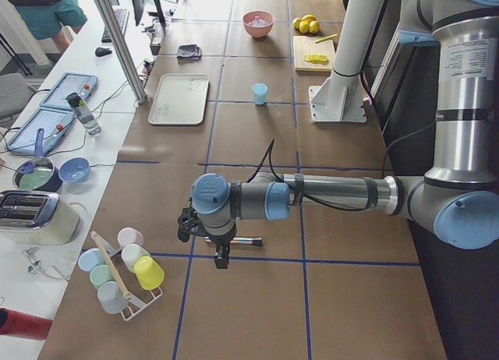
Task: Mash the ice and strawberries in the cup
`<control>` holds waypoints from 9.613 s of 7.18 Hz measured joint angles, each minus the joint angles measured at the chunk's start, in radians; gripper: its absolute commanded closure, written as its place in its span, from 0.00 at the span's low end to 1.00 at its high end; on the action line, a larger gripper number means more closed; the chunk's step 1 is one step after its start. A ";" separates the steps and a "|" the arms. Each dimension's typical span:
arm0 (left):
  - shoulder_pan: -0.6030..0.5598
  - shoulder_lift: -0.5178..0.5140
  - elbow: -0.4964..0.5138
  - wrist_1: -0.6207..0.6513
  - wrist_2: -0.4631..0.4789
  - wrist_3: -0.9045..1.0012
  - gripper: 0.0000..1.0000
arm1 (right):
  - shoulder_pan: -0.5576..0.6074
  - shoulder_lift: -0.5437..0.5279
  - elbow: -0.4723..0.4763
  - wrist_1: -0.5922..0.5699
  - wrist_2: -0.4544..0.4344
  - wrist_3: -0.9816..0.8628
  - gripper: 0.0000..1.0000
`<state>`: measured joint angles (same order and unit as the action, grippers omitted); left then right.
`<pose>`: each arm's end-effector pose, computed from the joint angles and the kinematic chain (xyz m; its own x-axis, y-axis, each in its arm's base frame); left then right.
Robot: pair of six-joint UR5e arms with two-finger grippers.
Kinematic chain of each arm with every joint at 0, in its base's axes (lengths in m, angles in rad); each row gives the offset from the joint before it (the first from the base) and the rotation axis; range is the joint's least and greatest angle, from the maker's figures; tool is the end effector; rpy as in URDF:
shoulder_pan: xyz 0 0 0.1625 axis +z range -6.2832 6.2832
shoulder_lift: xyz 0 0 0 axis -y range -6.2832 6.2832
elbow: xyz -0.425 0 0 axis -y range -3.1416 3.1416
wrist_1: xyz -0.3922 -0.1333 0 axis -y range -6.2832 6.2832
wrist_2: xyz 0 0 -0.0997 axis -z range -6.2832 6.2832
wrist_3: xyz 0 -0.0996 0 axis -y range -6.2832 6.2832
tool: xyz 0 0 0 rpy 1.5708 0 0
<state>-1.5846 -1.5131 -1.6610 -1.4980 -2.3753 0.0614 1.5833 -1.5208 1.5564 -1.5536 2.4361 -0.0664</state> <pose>-0.0679 -0.4634 0.6471 0.6925 0.0228 -0.7210 -0.0288 0.9996 0.0040 0.0639 -0.5154 0.6322 0.6483 -0.0982 0.7551 0.0306 0.9942 0.1031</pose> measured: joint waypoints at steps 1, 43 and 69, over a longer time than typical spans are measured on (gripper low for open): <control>0.000 0.003 -0.005 0.000 0.000 0.000 0.00 | -0.008 -0.003 0.006 0.041 -0.004 0.048 0.01; -0.002 0.008 -0.032 0.008 -0.024 -0.002 0.00 | -0.255 -0.199 0.422 0.118 -0.091 0.211 1.00; -0.001 0.000 -0.032 0.002 -0.025 -0.012 0.00 | -1.067 0.564 0.501 -0.347 -0.659 1.123 0.01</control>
<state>-1.5858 -1.5126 -1.6925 -1.4957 -2.4007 0.0498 0.5162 -0.9568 2.0574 -1.9003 1.7774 1.0562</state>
